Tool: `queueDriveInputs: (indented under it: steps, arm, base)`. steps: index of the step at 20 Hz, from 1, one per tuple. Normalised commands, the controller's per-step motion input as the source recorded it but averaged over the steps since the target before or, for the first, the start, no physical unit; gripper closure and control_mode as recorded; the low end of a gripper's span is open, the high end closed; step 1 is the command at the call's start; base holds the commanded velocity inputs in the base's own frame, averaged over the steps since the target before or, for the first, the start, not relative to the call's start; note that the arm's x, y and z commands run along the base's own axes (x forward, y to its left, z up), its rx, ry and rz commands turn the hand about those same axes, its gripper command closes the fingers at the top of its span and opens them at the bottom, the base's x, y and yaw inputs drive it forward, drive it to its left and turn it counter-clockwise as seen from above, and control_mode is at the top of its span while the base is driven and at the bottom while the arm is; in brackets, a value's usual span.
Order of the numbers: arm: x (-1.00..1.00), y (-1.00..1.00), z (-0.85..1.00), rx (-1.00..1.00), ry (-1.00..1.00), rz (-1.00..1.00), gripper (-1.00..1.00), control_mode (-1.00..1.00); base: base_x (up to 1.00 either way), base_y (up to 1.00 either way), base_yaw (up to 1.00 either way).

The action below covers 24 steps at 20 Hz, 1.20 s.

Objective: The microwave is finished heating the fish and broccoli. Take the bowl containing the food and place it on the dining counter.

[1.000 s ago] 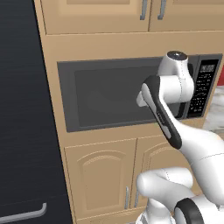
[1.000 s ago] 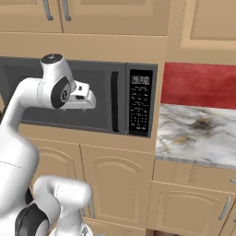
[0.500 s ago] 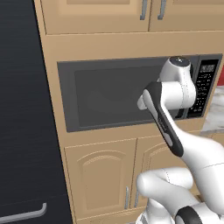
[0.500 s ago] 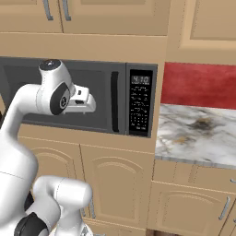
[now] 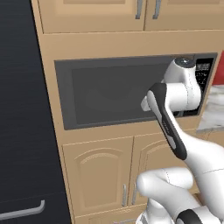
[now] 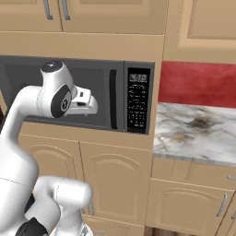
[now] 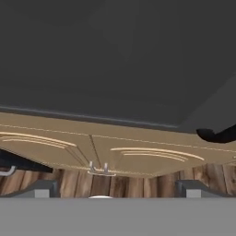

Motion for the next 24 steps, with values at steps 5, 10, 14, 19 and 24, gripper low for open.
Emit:
queueDriveInputs:
  steps: [5, 10, 14, 19, 24]
  arm:
    - [0.0, 0.0, 0.0, 0.0, 0.0, 0.0, -1.0, 1.0]
    - [0.0, 0.0, 0.0, 0.0, 0.0, 0.0, -1.0, 1.0]
    - [0.0, 0.0, 0.0, 0.0, 0.0, 0.0, -1.0, 1.0]
    - [-0.03, -0.12, 0.0, 0.0, 0.0, 0.0, -1.0, -1.0]
    - [0.02, -0.09, 0.02, 0.0, -0.12, 0.0, -1.0, -1.0]
  base:
    - [-0.31, -0.31, 0.0]
    - [-0.34, -0.39, 0.0]
    - [-0.39, -0.43, 0.0]
    - [-0.08, -0.1, 0.0]
    - [0.0, 0.0, 0.0]
